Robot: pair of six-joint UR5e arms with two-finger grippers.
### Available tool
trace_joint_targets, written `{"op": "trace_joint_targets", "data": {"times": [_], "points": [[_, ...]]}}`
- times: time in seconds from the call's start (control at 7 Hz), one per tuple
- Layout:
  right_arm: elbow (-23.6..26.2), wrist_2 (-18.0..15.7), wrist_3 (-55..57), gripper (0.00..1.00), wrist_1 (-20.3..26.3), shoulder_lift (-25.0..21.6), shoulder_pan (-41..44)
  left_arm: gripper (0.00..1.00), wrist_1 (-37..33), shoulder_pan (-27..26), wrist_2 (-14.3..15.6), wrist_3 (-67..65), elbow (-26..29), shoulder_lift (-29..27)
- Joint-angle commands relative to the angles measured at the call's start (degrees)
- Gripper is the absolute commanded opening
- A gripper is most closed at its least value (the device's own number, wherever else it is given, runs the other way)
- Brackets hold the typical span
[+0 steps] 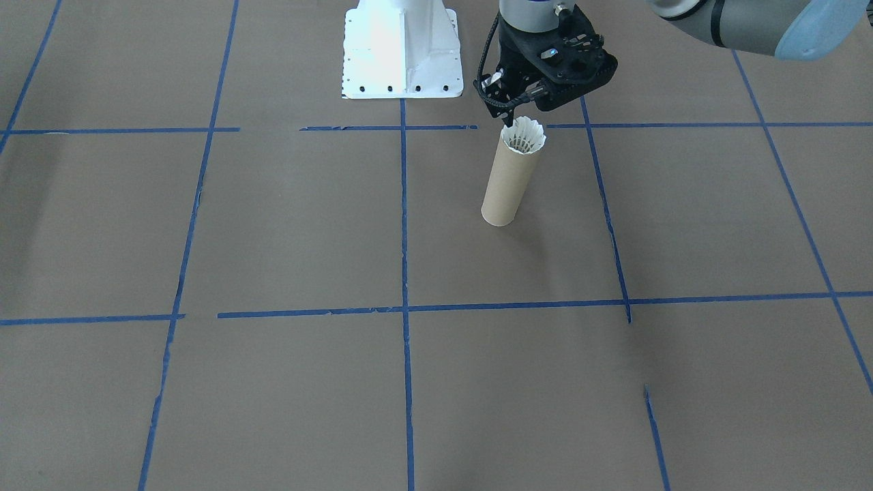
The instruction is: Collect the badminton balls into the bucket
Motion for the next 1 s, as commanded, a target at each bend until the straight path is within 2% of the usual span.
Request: {"op": "trace_joint_targets", "data": {"times": [0.0,0.14,0.43,0.57,0.71,0.86], "points": [[0.0,0.0,0.0,1.00,0.0,0.0,0.0,1.00,-3.4,-8.3,-0.7,13.7,-1.5,2.9],[0.0,0.0,0.0,1.00,0.0,0.0,0.0,1.00,-8.8,-13.3,-1.0,21.2,-2.4,7.2],[0.0,0.0,0.0,1.00,0.0,0.0,0.0,1.00,-26.9,-20.8,-6.2,36.6,-0.7,23.9],[0.0,0.0,0.0,1.00,0.0,0.0,0.0,1.00,-34.1,-25.5,-9.8,44.1,3.7,30.4],[0.0,0.0,0.0,1.00,0.0,0.0,0.0,1.00,-37.3,-29.9,-11.3,53.4,8.4,34.2],[0.0,0.0,0.0,1.00,0.0,0.0,0.0,1.00,-37.7,-34.5,-11.4,64.3,12.7,36.7]]}}
